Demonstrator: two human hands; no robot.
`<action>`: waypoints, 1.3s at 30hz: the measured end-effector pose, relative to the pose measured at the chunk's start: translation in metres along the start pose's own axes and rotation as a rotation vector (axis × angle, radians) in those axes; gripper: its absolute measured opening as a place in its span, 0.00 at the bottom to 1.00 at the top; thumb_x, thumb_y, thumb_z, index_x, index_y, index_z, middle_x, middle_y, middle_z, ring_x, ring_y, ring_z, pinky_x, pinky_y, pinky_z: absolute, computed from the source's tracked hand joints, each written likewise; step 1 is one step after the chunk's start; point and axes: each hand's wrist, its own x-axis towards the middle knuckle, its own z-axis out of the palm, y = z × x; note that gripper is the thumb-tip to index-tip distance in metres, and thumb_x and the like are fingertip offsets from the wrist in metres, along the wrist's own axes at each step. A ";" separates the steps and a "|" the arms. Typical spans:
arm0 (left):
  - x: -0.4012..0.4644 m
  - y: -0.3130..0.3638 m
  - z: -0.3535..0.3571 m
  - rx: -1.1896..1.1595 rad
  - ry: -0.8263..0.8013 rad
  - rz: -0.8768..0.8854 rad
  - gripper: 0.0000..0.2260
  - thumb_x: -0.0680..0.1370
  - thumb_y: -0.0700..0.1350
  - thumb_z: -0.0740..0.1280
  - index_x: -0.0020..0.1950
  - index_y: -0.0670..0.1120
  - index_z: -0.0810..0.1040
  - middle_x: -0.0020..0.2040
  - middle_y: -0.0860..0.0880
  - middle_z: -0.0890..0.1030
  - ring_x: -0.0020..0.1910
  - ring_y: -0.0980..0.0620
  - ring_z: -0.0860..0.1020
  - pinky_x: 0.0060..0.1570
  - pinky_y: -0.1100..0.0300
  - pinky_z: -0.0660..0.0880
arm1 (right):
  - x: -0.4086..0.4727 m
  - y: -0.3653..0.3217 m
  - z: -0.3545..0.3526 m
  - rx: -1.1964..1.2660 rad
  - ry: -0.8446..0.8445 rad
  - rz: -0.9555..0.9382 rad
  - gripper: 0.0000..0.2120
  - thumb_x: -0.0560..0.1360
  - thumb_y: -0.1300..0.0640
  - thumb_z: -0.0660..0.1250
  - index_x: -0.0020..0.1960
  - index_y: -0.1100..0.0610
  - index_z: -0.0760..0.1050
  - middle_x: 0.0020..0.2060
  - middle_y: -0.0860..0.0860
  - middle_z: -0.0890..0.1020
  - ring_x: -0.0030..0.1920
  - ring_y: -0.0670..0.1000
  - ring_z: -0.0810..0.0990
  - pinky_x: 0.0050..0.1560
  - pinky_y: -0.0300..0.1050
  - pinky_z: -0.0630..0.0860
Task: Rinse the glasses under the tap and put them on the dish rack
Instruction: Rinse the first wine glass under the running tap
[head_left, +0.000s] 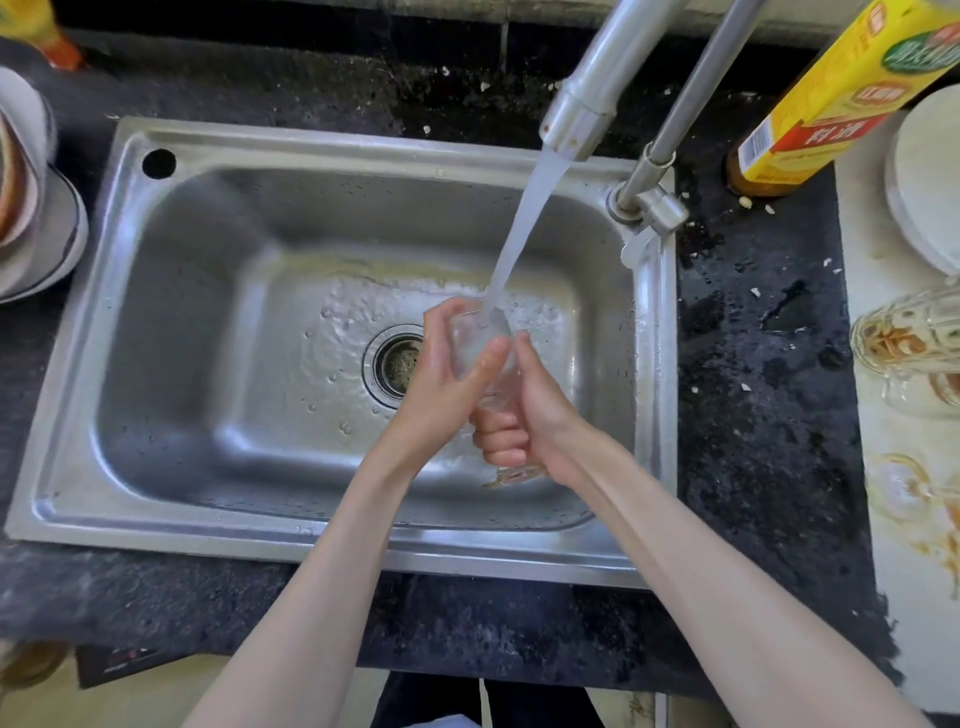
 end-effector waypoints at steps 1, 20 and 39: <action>0.001 0.002 0.000 -0.018 0.063 -0.005 0.08 0.77 0.50 0.63 0.53 0.54 0.66 0.51 0.52 0.74 0.48 0.62 0.75 0.49 0.69 0.70 | 0.000 -0.001 0.000 -0.015 -0.025 0.030 0.35 0.72 0.27 0.37 0.36 0.55 0.67 0.19 0.47 0.58 0.16 0.44 0.55 0.20 0.30 0.53; -0.002 0.019 -0.034 0.493 -0.062 0.503 0.08 0.75 0.44 0.66 0.51 0.43 0.80 0.47 0.55 0.78 0.51 0.54 0.74 0.52 0.64 0.71 | 0.002 -0.034 -0.021 -0.529 0.413 -0.283 0.27 0.80 0.40 0.47 0.38 0.57 0.73 0.27 0.53 0.74 0.25 0.47 0.65 0.27 0.40 0.60; -0.007 0.032 -0.025 0.302 -0.006 0.104 0.12 0.72 0.37 0.71 0.37 0.50 0.71 0.34 0.55 0.76 0.33 0.65 0.73 0.37 0.72 0.68 | -0.007 -0.048 -0.016 -0.854 0.077 -0.387 0.15 0.79 0.49 0.59 0.64 0.52 0.67 0.43 0.43 0.74 0.36 0.41 0.71 0.36 0.30 0.67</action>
